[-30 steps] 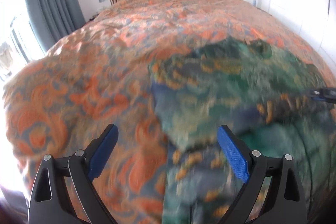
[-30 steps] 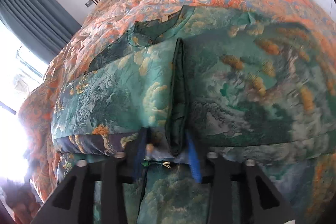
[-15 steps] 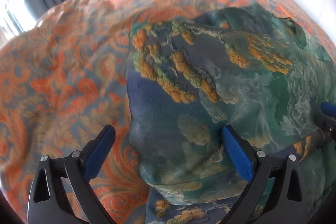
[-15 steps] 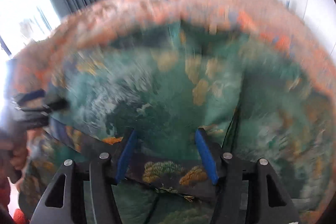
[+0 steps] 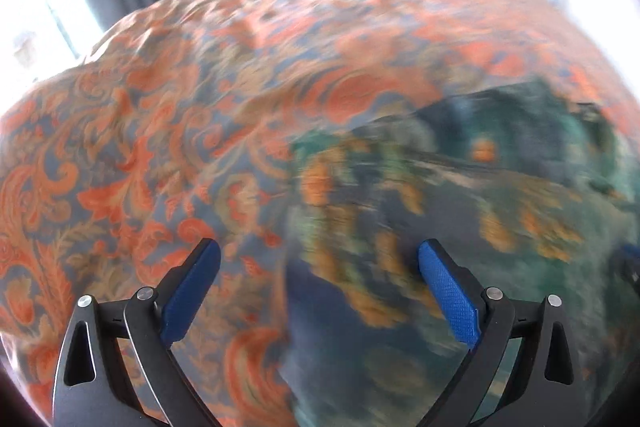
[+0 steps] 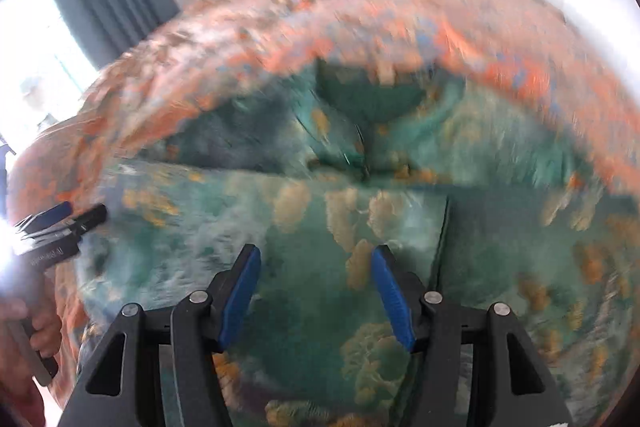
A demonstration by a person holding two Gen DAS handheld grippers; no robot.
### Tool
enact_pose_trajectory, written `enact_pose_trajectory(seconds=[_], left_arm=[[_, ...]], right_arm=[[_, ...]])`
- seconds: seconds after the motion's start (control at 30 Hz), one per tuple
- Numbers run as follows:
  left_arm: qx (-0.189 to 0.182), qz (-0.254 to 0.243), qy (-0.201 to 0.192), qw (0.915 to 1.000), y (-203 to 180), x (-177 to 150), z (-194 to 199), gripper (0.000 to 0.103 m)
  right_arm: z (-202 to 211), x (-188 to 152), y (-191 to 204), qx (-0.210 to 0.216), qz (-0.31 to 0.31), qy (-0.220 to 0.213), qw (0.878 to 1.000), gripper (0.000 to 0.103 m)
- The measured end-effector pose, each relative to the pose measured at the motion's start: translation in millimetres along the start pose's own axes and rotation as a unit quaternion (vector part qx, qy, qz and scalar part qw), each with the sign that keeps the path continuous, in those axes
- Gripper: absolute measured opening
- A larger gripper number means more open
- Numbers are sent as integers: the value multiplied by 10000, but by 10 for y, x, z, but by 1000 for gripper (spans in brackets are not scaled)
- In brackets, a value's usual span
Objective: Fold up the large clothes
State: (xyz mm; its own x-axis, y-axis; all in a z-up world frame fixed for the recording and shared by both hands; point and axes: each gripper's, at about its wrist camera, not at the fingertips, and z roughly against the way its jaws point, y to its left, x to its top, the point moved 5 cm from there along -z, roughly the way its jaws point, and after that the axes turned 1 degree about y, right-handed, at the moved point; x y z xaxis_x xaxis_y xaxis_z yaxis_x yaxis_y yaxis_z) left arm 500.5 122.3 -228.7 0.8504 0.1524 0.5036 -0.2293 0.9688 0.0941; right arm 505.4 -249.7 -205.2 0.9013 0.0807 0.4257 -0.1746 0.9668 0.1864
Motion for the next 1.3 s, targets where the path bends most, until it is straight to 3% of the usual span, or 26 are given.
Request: enact_pose_trajectory(seconds=[0.1, 0.23, 0.43, 0.5, 0.6, 0.67, 0.73, 0.83, 0.93, 1.13, 1.3], left_arm=[[35, -28, 234, 9997, 11, -40, -163, 101], [87, -244, 76, 9996, -10, -73, -42, 99], [-447, -566, -355, 9968, 43, -391, 501, 100], [-527, -744, -214, 9956, -9, -577, 467, 101], [-497, -878, -48, 9949, -82, -724, 352, 100], [-659, -738, -142, 9950, -64, -747, 478, 100], [-883, -696, -322, 9931, -39, -766, 691, 100], [-973, -959, -841, 9870, -37, -858, 1079, 101], [-1078, -1201, -1076, 9810, -74, -1012, 1317, 101], [-1415, -1439, -1178, 9723, -187, -1350, 1627, 101], [-1595, -1459, -1162, 9694, -237, -1642, 1821, 101]], right_arm=[[-182, -64, -59, -24, -208, -7, 9998, 60], [-183, -76, 1, -210, -78, -65, 9997, 60], [447, -279, 170, -50, 403, -544, 9977, 60], [637, -441, 235, -20, 643, -680, 9956, 61], [532, -647, 252, -131, 780, -437, 9959, 65], [334, -748, 217, -257, 740, -173, 9968, 65], [350, -785, 209, -310, 637, -273, 9971, 65], [717, -807, 285, -117, 516, -694, 9962, 65], [1173, -896, 375, -40, 650, -1180, 9909, 66], [1837, -1269, 377, -293, 896, -1756, 9799, 74], [2043, -1658, 171, -605, 807, -1775, 9789, 75]])
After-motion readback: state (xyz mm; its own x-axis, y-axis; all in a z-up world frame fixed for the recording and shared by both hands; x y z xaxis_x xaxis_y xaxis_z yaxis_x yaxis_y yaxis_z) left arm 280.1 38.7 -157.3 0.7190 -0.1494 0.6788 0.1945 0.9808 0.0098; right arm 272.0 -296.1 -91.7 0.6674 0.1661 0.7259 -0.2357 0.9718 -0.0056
